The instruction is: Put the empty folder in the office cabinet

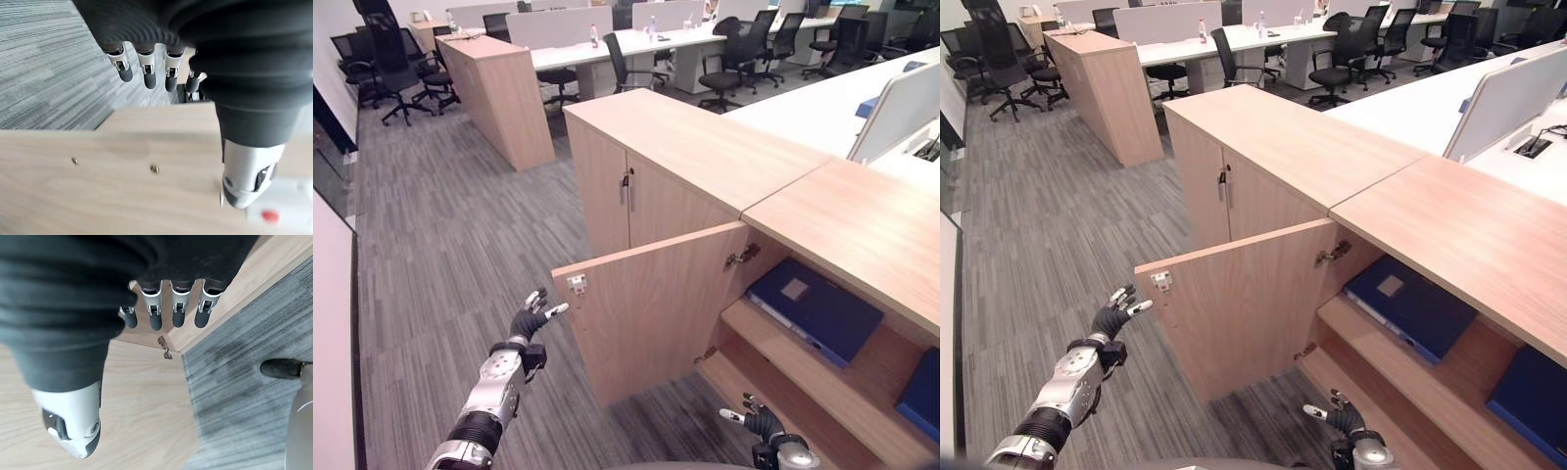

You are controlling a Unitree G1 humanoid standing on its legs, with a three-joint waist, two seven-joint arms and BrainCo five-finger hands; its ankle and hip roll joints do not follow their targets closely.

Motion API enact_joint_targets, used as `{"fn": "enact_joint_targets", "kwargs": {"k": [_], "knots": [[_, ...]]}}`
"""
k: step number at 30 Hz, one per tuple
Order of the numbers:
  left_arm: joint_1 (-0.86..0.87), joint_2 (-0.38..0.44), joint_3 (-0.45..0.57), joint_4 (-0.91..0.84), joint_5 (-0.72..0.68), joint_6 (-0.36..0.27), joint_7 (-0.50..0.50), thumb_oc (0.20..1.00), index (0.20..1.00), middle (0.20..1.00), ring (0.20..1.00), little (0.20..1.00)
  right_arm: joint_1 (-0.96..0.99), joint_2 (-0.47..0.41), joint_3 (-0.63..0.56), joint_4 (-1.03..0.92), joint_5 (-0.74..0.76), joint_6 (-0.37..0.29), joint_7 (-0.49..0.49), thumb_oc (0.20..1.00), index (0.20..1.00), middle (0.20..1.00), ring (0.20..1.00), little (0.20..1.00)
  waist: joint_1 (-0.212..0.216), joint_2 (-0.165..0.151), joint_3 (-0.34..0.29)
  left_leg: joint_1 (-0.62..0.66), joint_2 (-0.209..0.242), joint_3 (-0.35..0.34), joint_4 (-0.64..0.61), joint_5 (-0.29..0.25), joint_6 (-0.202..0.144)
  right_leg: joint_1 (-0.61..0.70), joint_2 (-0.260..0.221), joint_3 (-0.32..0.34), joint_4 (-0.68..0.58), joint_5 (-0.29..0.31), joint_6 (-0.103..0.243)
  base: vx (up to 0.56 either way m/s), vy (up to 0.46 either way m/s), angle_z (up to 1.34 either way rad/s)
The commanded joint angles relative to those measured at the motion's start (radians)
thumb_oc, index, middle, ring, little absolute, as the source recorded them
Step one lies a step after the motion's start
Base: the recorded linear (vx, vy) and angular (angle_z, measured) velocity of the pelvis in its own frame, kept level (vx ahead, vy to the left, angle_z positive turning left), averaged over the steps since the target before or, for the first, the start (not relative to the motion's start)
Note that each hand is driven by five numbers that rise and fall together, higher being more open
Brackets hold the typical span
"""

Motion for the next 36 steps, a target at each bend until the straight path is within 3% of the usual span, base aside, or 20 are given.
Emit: {"fn": "enact_joint_targets", "kwargs": {"k": [1, 14, 20, 23, 25, 26, 27, 28, 29, 30, 31, 32, 34, 36], "knots": [[-0.135, 0.046, -0.015, 0.055, 0.006, -0.055, -0.012, 1.0, 1.0, 1.0, 1.0, 1.0, -0.059, -0.002, 0.012, 0.017, -0.008, -0.033, 0.002, 1.0, 1.0, 1.0, 1.0, 1.0, -0.003, 0.0, 0.031, -0.006, -0.012, 0.026, 0.013, -0.029, 0.008, 0.047, -0.026, -0.011, 0.04, -0.097, 0.063, 0.02, 0.011, -0.03], [-0.201, 0.004, -0.143, 0.057, 0.056, -0.04, -0.069, 1.0, 1.0, 1.0, 1.0, 1.0, -0.079, -0.002, 0.036, 0.032, -0.021, -0.027, 0.018, 1.0, 1.0, 1.0, 1.0, 1.0, -0.028, -0.003, 0.038, -0.004, -0.025, 0.051, 0.013, -0.04, 0.02, 0.022, -0.037, 0.014, 0.049, -0.085, 0.076, 0.01, 0.018, -0.07], [-0.156, -0.017, -0.247, -0.063, 0.095, -0.025, -0.139, 1.0, 1.0, 1.0, 1.0, 1.0, -0.076, 0.012, 0.022, 0.01, -0.013, -0.023, 0.024, 1.0, 1.0, 1.0, 1.0, 1.0, -0.025, -0.008, 0.059, -0.019, -0.047, 0.048, 0.013, -0.044, 0.037, -0.003, -0.062, 0.015, 0.071, -0.075, 0.091, -0.04, 0.056, 0.0], [-0.108, 0.016, -0.278, -0.132, 0.109, -0.018, -0.184, 1.0, 1.0, 1.0, 1.0, 1.0, -0.108, 0.008, 0.002, -0.017, 0.0, -0.023, 0.02, 1.0, 1.0, 1.0, 1.0, 1.0, -0.02, -0.007, 0.095, -0.041, -0.062, 0.066, 0.013, -0.043, 0.047, -0.054, -0.081, 0.027, 0.079, -0.038, 0.11, -0.17, 0.077, -0.03], [-0.084, 0.07, -0.298, -0.191, 0.114, -0.017, -0.211, 1.0, 1.0, 1.0, 1.0, 1.0, -0.168, 0.002, -0.008, -0.036, 0.02, -0.028, 0.005, 1.0, 1.0, 1.0, 1.0, 1.0, -0.018, 0.007, 0.134, -0.086, -0.051, 0.11, 0.02, -0.021, 0.044, -0.129, -0.093, 0.051, 0.112, 0.025, 0.123, -0.33, -0.005, -0.67], [-0.071, 0.092, -0.297, -0.217, 0.104, -0.01, -0.225, 1.0, 1.0, 1.0, 1.0, 1.0, -0.175, 0.005, -0.012, -0.046, 0.029, -0.027, 0.004, 1.0, 1.0, 1.0, 1.0, 1.0, -0.013, 0.015, 0.142, -0.101, -0.046, 0.122, 0.024, -0.013, 0.047, -0.151, -0.091, 0.06, 0.147, 0.007, 0.123, -0.42, 0.051, -1.15], [-0.021, 0.145, -0.293, -0.277, 0.087, -0.002, -0.253, 1.0, 1.0, 1.0, 1.0, 1.0, -0.185, 0.008, -0.014, -0.051, 0.041, -0.028, 0.005, 1.0, 1.0, 1.0, 1.0, 1.0, 0.009, 0.032, 0.152, -0.128, -0.047, 0.152, 0.037, -0.007, 0.063, -0.14, -0.1, 0.016, 0.224, -0.062, 0.118, -0.45, 0.145, -0.95], [0.098, 0.205, -0.259, -0.357, 0.063, 0.019, -0.301, 1.0, 1.0, 1.0, 1.0, 1.0, -0.19, 0.017, -0.006, -0.044, 0.031, -0.027, 0.014, 1.0, 1.0, 1.0, 1.0, 1.0, 0.065, 0.05, 0.135, -0.162, -0.038, 0.233, 0.063, 0.005, 0.077, -0.096, -0.14, -0.171, 0.339, -0.137, 0.072, -0.37, 0.125, -0.61], [0.1, 0.207, -0.257, -0.36, 0.062, 0.02, -0.301, 1.0, 1.0, 1.0, 1.0, 1.0, -0.19, 0.017, -0.005, -0.044, 0.031, -0.027, 0.014, 1.0, 1.0, 1.0, 1.0, 1.0, 0.064, 0.051, 0.133, -0.167, -0.037, 0.234, 0.065, 0.007, 0.077, -0.099, -0.138, -0.171, 0.337, -0.133, 0.071, -0.27, 0.076, -1.12], [0.17, 0.219, -0.223, -0.398, 0.049, 0.028, -0.32, 1.0, 1.0, 1.0, 1.0, 1.0, -0.193, 0.025, 0.002, -0.019, 0.019, -0.024, 0.02, 1.0, 1.0, 1.0, 1.0, 1.0, 0.101, 0.045, 0.111, -0.172, -0.039, 0.298, 0.063, 0.014, 0.083, -0.056, -0.161, -0.28, 0.344, -0.146, 0.066, -0.08, 0.023, -1.42], [0.175, 0.221, -0.22, -0.402, 0.049, 0.03, -0.321, 1.0, 1.0, 1.0, 1.0, 1.0, -0.192, 0.026, 0.004, -0.019, 0.019, -0.025, 0.02, 1.0, 1.0, 1.0, 1.0, 1.0, 0.1, 0.043, 0.11, -0.171, -0.04, 0.299, 0.061, 0.014, 0.083, -0.056, -0.162, -0.279, 0.343, -0.146, 0.067, -0.16, -0.017, -1.27], [0.235, 0.216, -0.178, -0.438, 0.021, 0.037, -0.33, 1.0, 1.0, 1.0, 1.0, 1.0, -0.203, 0.029, 0.006, 0.026, 0.006, -0.022, 0.021, 1.0, 1.0, 1.0, 1.0, 1.0, 0.143, 0.033, 0.087, -0.183, -0.044, 0.359, 0.059, 0.019, 0.087, -0.014, -0.174, -0.374, 0.279, -0.13, 0.074, -0.07, -0.037, -1.15], [0.281, 0.216, -0.144, -0.473, -0.01, 0.043, -0.333, 1.0, 1.0, 1.0, 1.0, 1.0, -0.212, 0.031, 0.007, 0.055, 0.004, -0.022, 0.017, 1.0, 1.0, 1.0, 1.0, 1.0, 0.157, 0.03, 0.078, -0.169, -0.051, 0.375, 0.054, 0.004, 0.082, 0.019, -0.169, -0.374, 0.223, -0.137, 0.09, -0.03, -0.109, -1.68], [0.314, 0.217, -0.123, -0.492, -0.034, 0.049, -0.337, 1.0, 1.0, 1.0, 1.0, 1.0, -0.2, 0.024, 0.003, 0.053, 0.005, -0.017, 0.023, 1.0, 1.0, 1.0, 1.0, 1.0, 0.151, 0.039, 0.08, -0.17, -0.045, 0.386, 0.064, 0.012, 0.076, 0.029, -0.147, -0.341, 0.187, -0.15, 0.082, 0.0, -0.145, -1.05]]}}
